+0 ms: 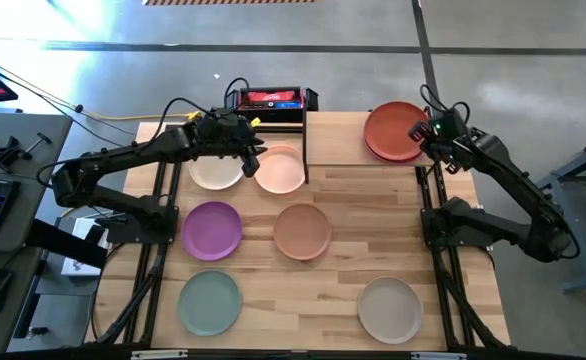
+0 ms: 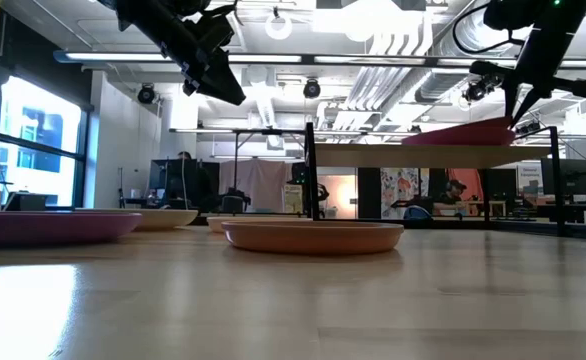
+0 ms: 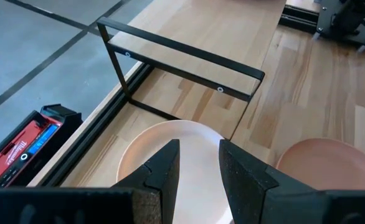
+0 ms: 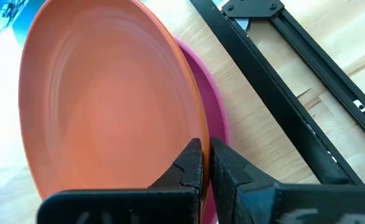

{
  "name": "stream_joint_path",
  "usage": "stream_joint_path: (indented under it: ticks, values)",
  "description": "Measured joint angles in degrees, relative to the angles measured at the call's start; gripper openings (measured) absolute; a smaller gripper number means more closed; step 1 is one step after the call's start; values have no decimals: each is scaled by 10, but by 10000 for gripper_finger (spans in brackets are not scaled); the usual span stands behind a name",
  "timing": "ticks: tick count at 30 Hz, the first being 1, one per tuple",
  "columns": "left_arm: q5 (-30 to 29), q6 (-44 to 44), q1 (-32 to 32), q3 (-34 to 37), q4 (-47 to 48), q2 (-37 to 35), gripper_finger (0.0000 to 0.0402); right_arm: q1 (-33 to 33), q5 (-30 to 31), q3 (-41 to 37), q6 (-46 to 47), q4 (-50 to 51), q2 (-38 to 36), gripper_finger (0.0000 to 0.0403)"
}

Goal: Place and stack plates onto a shelf
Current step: Stack the orange plate on top of the pink plate

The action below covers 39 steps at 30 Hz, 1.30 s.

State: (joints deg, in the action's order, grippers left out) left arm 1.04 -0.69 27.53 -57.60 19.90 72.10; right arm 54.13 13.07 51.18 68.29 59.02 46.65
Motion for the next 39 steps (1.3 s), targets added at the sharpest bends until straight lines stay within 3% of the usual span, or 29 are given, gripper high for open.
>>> stream_joint_path:
  ticks: [14, 39]
  values:
    - [0, 0, 0, 0, 0, 0, 104, 0, -26, 0, 2, 0, 0, 1]
    - [0, 16, 0, 0, 0, 0, 104, 0, -19, 0, -30, 1, 1, 1]
